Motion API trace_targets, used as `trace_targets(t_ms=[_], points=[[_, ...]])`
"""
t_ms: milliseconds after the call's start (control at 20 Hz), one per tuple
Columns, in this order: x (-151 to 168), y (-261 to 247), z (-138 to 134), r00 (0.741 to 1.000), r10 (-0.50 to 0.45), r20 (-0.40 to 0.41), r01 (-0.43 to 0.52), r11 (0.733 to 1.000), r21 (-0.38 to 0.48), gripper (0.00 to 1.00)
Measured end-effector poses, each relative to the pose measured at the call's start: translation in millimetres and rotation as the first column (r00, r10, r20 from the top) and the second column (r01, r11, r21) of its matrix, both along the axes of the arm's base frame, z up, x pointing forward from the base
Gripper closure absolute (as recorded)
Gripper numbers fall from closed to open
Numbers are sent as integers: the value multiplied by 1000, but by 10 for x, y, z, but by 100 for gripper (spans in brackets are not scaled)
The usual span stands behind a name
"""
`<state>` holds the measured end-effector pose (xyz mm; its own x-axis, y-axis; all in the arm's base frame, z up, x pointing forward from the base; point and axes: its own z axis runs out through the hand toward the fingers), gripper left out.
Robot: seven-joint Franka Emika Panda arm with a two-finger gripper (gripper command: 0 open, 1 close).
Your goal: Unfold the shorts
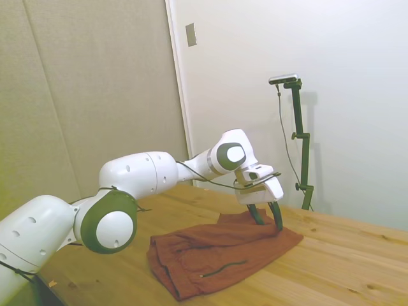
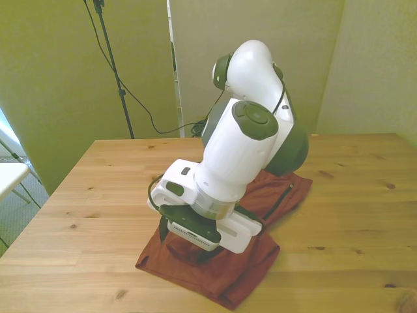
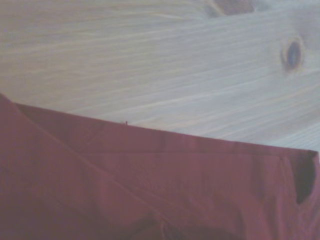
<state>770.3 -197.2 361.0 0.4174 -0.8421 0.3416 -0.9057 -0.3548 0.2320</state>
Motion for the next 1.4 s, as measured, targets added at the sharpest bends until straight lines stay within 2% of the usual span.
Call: trace_targets(t_ms=[1100,1400], points=[[-445,-127,-145,1000,-4,15,3,999,34,100],[-460,-178,-92,995,2,100,-4,1000,28,100]])
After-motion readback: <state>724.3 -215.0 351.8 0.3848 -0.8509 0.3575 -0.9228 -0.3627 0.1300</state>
